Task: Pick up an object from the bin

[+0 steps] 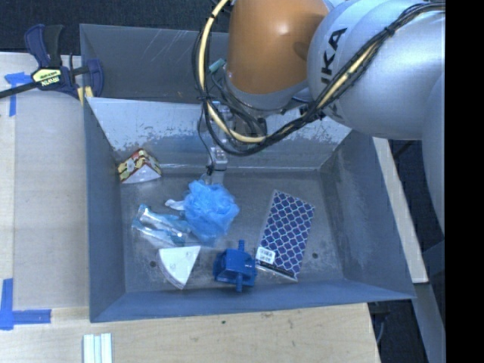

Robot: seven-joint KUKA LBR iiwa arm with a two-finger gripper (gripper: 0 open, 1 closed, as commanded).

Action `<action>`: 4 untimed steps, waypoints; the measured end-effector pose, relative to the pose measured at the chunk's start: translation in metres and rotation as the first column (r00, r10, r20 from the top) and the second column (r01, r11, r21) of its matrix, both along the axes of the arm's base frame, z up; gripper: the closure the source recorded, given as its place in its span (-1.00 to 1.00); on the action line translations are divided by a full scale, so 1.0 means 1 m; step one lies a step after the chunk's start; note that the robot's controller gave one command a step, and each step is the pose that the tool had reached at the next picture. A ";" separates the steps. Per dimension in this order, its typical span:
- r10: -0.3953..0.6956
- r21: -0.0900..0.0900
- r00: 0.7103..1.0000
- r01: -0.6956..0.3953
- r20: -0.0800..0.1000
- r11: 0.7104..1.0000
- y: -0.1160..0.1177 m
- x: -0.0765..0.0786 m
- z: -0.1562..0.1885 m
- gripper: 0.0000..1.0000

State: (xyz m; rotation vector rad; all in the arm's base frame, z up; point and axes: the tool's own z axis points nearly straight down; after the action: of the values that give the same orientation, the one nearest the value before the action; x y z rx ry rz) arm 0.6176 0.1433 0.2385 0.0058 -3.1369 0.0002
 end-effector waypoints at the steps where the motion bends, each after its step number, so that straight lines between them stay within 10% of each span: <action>1: -0.004 0.001 1.000 0.004 0.009 1.000 -0.001 0.001 0.006 -1.00; 2: 0.257 0.001 0.966 -0.257 0.007 0.966 -0.005 -0.010 -0.119 -1.00; 3: 0.367 -0.001 0.930 -0.367 0.015 0.930 -0.012 -0.018 -0.077 -1.00; 4: 0.473 0.001 0.881 -0.473 0.010 0.881 -0.022 -0.003 -0.132 -1.00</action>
Offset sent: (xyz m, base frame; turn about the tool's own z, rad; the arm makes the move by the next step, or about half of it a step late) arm -0.0154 -0.0075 -0.1685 -0.3574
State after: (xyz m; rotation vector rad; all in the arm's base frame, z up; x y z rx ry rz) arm 0.6143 0.1214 0.1066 0.7729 -3.0497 -0.0039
